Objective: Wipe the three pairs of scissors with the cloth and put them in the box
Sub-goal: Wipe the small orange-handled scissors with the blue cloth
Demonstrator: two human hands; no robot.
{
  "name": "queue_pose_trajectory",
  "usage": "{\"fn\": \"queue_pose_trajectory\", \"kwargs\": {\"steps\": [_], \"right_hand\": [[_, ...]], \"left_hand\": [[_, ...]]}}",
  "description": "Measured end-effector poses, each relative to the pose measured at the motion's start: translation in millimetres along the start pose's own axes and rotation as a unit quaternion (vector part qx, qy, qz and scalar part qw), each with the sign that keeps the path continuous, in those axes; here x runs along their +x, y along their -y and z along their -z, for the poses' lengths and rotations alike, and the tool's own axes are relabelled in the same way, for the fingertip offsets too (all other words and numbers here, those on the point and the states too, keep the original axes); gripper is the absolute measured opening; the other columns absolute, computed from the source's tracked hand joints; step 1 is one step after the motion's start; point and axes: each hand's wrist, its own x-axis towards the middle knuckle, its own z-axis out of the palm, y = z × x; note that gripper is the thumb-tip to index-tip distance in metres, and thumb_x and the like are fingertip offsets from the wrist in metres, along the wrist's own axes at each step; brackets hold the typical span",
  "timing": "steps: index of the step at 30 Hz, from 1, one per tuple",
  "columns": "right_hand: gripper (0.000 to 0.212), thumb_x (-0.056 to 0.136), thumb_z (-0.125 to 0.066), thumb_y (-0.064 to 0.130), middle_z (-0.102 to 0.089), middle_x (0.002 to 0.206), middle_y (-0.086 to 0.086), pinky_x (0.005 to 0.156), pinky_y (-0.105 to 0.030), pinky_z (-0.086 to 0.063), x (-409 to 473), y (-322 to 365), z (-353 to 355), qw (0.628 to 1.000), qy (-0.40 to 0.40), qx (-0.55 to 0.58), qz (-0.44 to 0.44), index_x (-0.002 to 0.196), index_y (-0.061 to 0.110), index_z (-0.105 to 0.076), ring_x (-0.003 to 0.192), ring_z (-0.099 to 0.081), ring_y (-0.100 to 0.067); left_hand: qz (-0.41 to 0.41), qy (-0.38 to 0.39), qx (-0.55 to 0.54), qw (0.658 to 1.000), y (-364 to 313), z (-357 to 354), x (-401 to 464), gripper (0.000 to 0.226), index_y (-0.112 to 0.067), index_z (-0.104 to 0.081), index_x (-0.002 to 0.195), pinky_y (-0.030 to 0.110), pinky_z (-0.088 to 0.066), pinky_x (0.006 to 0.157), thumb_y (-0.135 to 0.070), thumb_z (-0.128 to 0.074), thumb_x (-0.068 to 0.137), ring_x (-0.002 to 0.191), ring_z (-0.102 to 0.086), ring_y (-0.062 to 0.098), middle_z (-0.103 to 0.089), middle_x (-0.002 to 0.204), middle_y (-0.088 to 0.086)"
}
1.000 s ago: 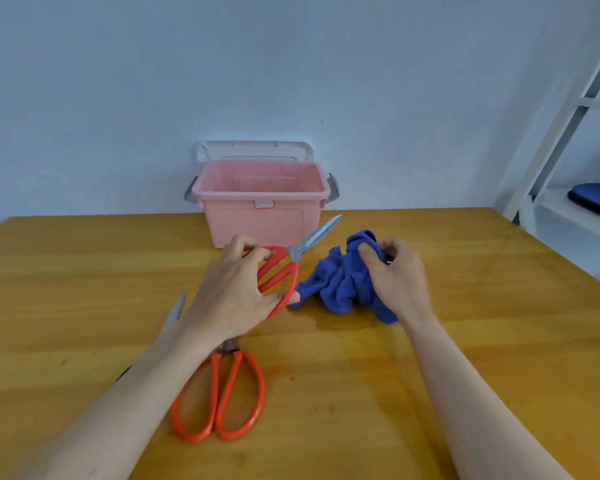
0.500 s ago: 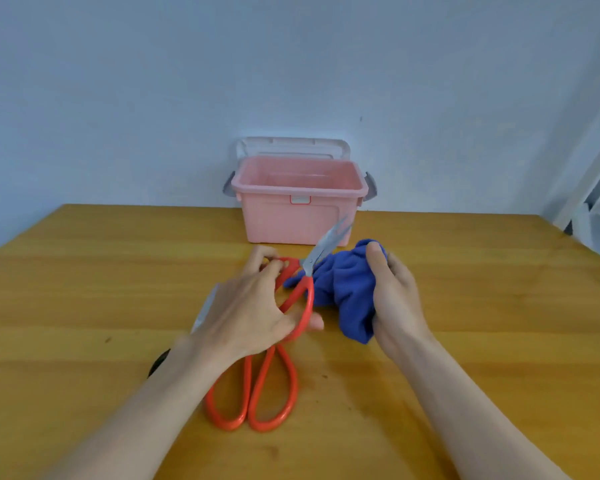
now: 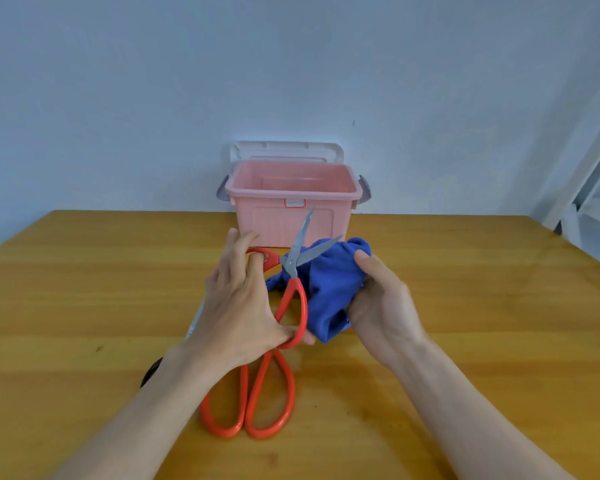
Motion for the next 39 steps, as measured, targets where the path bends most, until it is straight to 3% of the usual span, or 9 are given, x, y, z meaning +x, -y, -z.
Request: {"fn": "queue_pose_trajectory", "kwargs": {"steps": [6, 8, 10, 15, 21, 28, 33, 36, 39], "right_hand": [[0.030, 0.085, -0.050, 0.021, -0.069, 0.094, -0.012, 0.074, -0.039, -0.054, -7, 4, -2, 0.996, 0.080, 0.040, 0.017, 0.109, 0.006, -0.059, 0.087, -0.068, -0.027], [0.019, 0.085, -0.043, 0.006, -0.070, 0.086, -0.012, 0.067, -0.035, -0.056, -8, 1, -3, 0.995, 0.091, 0.024, 0.026, 0.096, 0.003, -0.059, 0.078, -0.068, -0.026], [0.028, 0.086, -0.038, -0.013, -0.071, 0.082, -0.011, 0.061, -0.032, -0.056, -8, -4, -3, 0.995, 0.082, -0.025, 0.051, 0.090, 0.003, -0.061, 0.071, -0.069, -0.023], [0.042, 0.084, -0.056, -0.023, -0.074, 0.106, -0.005, 0.079, -0.031, -0.056, -12, -17, -10, 0.959, 0.040, -0.216, 0.179, 0.109, 0.009, -0.066, 0.094, -0.072, -0.021], [0.038, 0.087, -0.067, -0.007, -0.075, 0.105, 0.000, 0.085, -0.031, -0.056, -20, -26, -21, 0.939, 0.053, -0.273, 0.202, 0.119, 0.013, -0.067, 0.100, -0.071, -0.017], [0.030, 0.092, -0.057, 0.012, -0.071, 0.111, 0.002, 0.091, -0.026, -0.049, -27, -21, -25, 0.918, 0.120, -0.306, 0.221, 0.116, 0.027, -0.067, 0.105, -0.065, -0.014], [0.024, 0.092, -0.060, 0.021, -0.065, 0.104, -0.007, 0.087, -0.026, -0.047, -23, -24, -23, 0.901, 0.094, -0.335, 0.258, 0.110, 0.008, -0.067, 0.097, -0.061, -0.019], [0.025, 0.089, -0.062, 0.026, -0.063, 0.105, -0.008, 0.081, -0.024, -0.048, -21, -25, -24, 0.902, 0.046, -0.333, 0.270, 0.102, 0.007, -0.068, 0.095, -0.060, -0.017], [0.010, 0.089, -0.065, 0.022, -0.061, 0.087, -0.001, 0.061, -0.020, -0.043, -20, -25, -29, 0.916, -0.013, -0.301, 0.265, 0.091, 0.015, -0.070, 0.069, -0.055, -0.009]], "left_hand": [[0.002, -0.006, -0.016, 1.000, -2, 0, -3, 0.107, -0.011, -0.039, 0.120, 0.046, -0.027, 0.113, -0.086, -0.051, 0.045, 0.150, 0.009, 0.018, -0.002, 0.154, -0.009], [0.004, -0.005, -0.015, 1.000, -3, 0, -3, 0.107, -0.011, -0.038, 0.121, 0.044, -0.025, 0.114, -0.087, -0.046, 0.046, 0.150, 0.009, 0.017, -0.001, 0.154, -0.009], [0.006, -0.003, -0.012, 1.000, -3, 0, -2, 0.107, -0.011, -0.038, 0.123, 0.043, -0.025, 0.115, -0.086, -0.043, 0.047, 0.150, 0.008, 0.017, -0.003, 0.153, -0.008], [-0.015, -0.005, 0.008, 1.000, -6, -3, -5, 0.104, -0.011, -0.038, 0.126, 0.042, -0.023, 0.114, -0.084, -0.046, 0.053, 0.151, 0.001, 0.020, -0.010, 0.153, -0.003], [-0.040, 0.013, 0.050, 0.998, -11, -10, -8, 0.099, -0.026, -0.026, 0.148, 0.042, -0.029, 0.113, -0.077, -0.048, 0.067, 0.148, -0.003, 0.016, -0.011, 0.155, -0.003], [0.012, 0.012, 0.017, 1.000, -17, -6, -11, 0.084, -0.022, -0.034, 0.131, 0.048, -0.026, 0.110, -0.066, -0.035, 0.059, 0.137, -0.027, 0.019, -0.023, 0.138, -0.006], [0.042, 0.062, 0.047, 0.996, -21, -3, -14, 0.069, -0.025, -0.033, 0.113, 0.057, -0.012, 0.113, -0.065, -0.030, 0.058, 0.127, -0.037, 0.019, -0.023, 0.131, -0.006], [0.039, 0.053, 0.077, 0.995, -25, 0, -17, 0.077, -0.024, -0.035, 0.115, 0.052, -0.017, 0.110, -0.067, -0.021, 0.053, 0.116, -0.047, 0.021, -0.024, 0.132, -0.004], [0.024, 0.032, 0.085, 0.996, -26, 0, -16, 0.082, -0.027, -0.038, 0.120, 0.041, -0.025, 0.094, -0.070, -0.026, 0.052, 0.113, -0.048, 0.021, -0.022, 0.134, -0.003]]}}
